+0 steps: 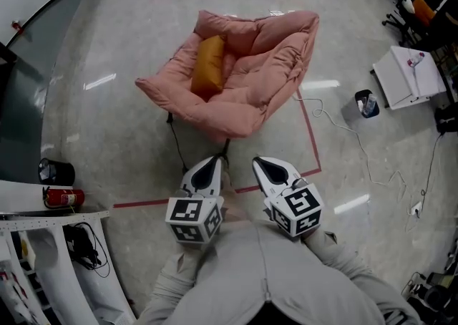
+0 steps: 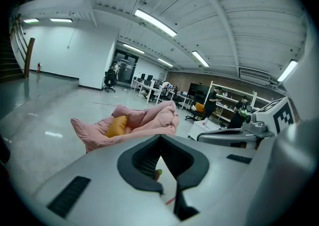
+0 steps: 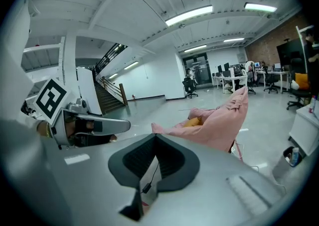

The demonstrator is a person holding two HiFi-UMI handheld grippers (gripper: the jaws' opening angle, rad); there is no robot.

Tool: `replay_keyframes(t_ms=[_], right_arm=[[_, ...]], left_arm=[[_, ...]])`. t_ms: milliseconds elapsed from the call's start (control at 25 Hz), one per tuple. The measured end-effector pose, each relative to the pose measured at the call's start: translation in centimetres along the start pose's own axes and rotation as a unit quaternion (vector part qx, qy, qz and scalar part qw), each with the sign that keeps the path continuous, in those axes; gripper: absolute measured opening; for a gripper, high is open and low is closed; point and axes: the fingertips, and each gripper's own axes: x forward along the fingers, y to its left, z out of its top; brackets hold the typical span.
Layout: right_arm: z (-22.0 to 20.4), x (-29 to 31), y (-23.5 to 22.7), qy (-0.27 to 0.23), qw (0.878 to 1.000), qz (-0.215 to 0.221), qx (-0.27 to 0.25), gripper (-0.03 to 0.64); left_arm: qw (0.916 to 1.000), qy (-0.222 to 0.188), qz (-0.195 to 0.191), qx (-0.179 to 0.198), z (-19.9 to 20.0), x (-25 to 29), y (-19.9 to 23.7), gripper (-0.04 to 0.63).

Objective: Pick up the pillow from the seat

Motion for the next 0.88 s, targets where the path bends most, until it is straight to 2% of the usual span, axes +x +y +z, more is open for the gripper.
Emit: replay_keyframes(t_ms=[480,880], right_arm=[[8.0,11.2,-4.3,-0.008,1.000,-0.018,0.020,0.000],[12.6,19.0,-9.0,-0.004,0.998,-0.061,0.030,0.000]], left_arm=[[0.9998,0.012,0.002,-0.015,7.8,8.1,9.7,0.005],[0.9990,0.036,-0.021,-0.015,12.0,14.9,15.7,0.005]])
